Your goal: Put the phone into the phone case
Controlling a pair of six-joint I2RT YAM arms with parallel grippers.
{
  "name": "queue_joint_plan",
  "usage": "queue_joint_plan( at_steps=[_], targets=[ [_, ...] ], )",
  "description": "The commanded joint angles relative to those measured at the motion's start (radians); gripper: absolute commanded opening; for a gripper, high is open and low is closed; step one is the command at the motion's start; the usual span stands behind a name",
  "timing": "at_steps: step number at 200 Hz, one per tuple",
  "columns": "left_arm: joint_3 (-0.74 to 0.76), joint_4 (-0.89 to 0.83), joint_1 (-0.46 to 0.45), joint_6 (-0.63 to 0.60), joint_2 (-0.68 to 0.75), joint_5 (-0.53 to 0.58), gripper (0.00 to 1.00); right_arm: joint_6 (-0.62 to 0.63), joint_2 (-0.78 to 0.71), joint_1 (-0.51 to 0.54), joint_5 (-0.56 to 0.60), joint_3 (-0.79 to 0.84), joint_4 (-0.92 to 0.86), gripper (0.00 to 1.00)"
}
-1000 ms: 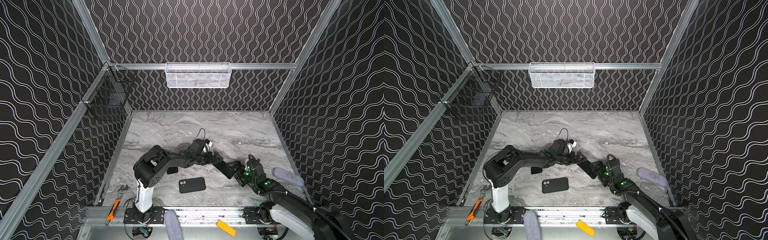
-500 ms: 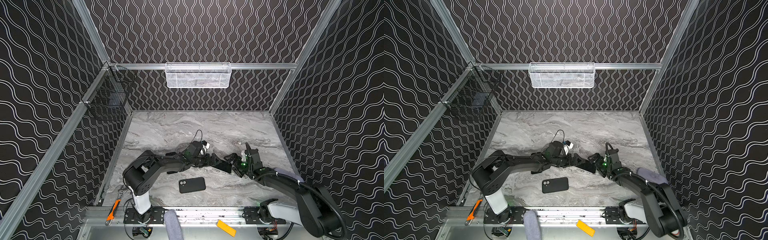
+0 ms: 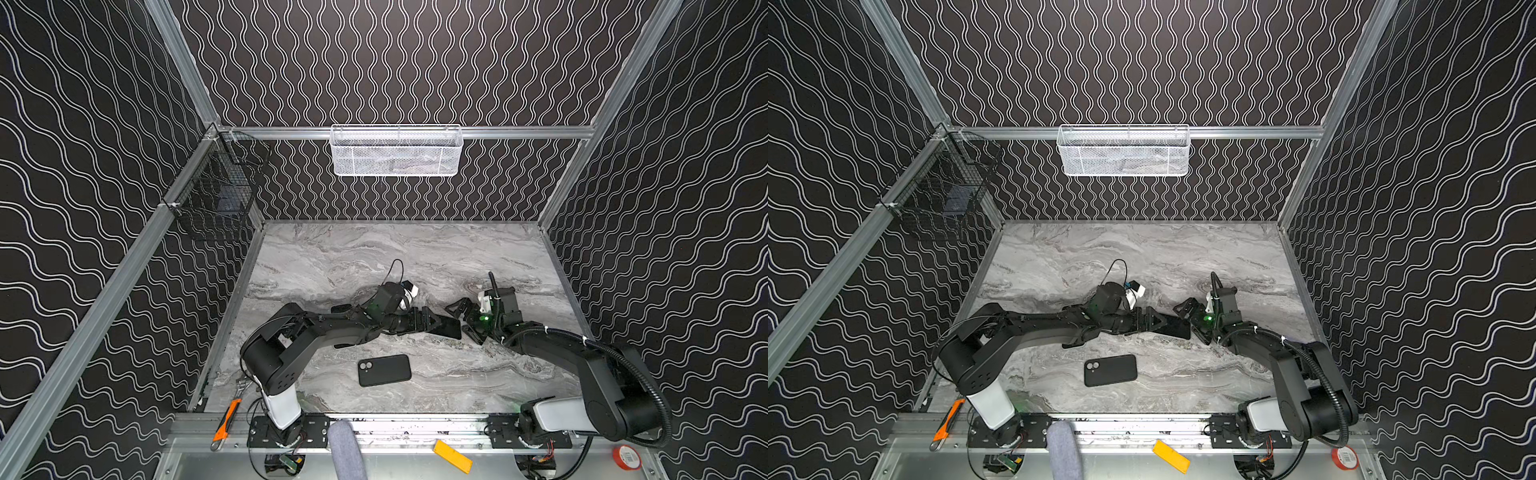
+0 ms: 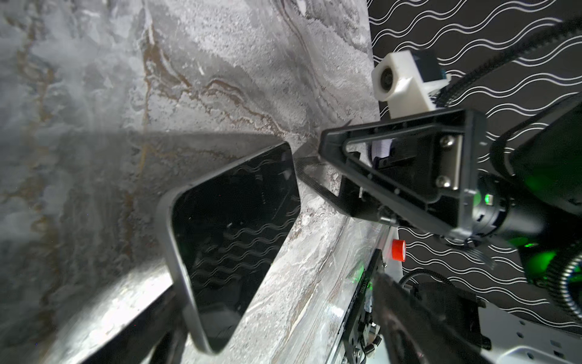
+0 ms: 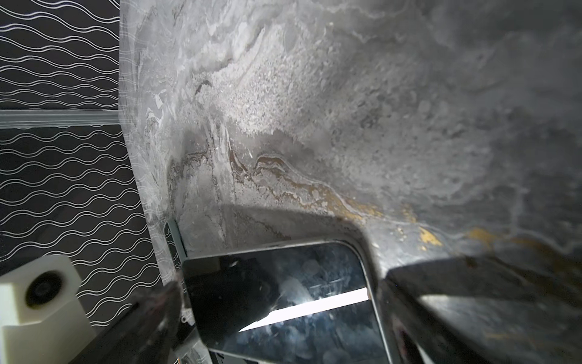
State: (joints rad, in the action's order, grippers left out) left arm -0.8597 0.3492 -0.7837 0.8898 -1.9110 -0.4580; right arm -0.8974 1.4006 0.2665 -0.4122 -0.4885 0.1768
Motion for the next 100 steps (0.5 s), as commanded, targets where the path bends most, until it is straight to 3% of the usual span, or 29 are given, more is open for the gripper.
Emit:
queue_joint_plan(
  at_steps=[1,81,100],
  targets=[
    [-0.007,0.039,0.004,-0.002,-0.004,-0.009,0.82,0.014,0.013,-0.002,-0.003,0.0,-0.026,0.99],
    [-0.036,0.023,0.007,-0.002,-0.033,-0.015,0.45,0.021,0.025,-0.003,-0.006,-0.001,-0.019,0.99],
    [-0.042,0.01,0.008,-0.011,-0.033,-0.013,0.44,0.024,0.021,-0.003,-0.003,-0.001,-0.022,0.99]
  ],
)
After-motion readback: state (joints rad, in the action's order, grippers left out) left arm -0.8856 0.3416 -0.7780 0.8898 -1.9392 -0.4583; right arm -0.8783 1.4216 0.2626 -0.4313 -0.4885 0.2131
